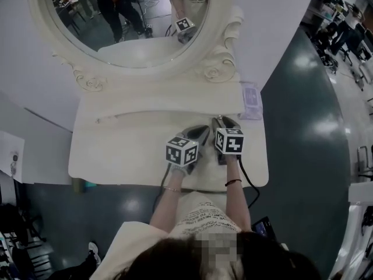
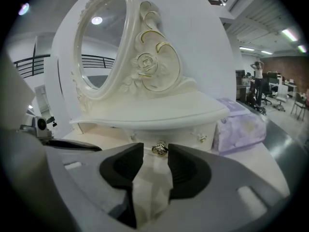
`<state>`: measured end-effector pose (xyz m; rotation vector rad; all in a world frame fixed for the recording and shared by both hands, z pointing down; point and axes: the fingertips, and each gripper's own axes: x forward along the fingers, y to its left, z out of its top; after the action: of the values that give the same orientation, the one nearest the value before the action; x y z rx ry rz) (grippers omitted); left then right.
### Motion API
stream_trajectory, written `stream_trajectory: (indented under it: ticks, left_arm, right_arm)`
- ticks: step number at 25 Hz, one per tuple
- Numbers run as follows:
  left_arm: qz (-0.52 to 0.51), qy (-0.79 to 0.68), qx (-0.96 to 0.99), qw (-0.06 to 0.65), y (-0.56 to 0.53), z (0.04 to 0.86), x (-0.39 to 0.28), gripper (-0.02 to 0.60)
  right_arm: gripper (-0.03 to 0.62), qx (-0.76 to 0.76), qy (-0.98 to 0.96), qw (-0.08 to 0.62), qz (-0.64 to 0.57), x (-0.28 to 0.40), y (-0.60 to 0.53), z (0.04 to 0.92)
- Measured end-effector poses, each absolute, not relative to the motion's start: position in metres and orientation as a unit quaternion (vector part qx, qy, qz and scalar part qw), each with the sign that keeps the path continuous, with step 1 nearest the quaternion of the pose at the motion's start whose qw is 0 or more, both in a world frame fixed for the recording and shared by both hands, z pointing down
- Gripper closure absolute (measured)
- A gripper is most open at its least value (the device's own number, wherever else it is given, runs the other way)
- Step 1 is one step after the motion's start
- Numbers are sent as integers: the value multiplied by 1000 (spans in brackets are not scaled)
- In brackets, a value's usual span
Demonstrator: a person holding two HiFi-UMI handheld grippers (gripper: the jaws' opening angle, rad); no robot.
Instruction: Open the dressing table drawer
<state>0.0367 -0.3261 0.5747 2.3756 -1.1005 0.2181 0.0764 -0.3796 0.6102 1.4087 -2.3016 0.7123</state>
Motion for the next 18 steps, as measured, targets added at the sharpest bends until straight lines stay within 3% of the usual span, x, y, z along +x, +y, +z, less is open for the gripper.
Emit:
stream_trajectory:
  ticks: [18]
  left_arm:
    - [83, -412, 870, 259, -331, 579, 29, 583]
  right_arm:
    - [490, 517, -791, 205, 254, 78, -389, 619]
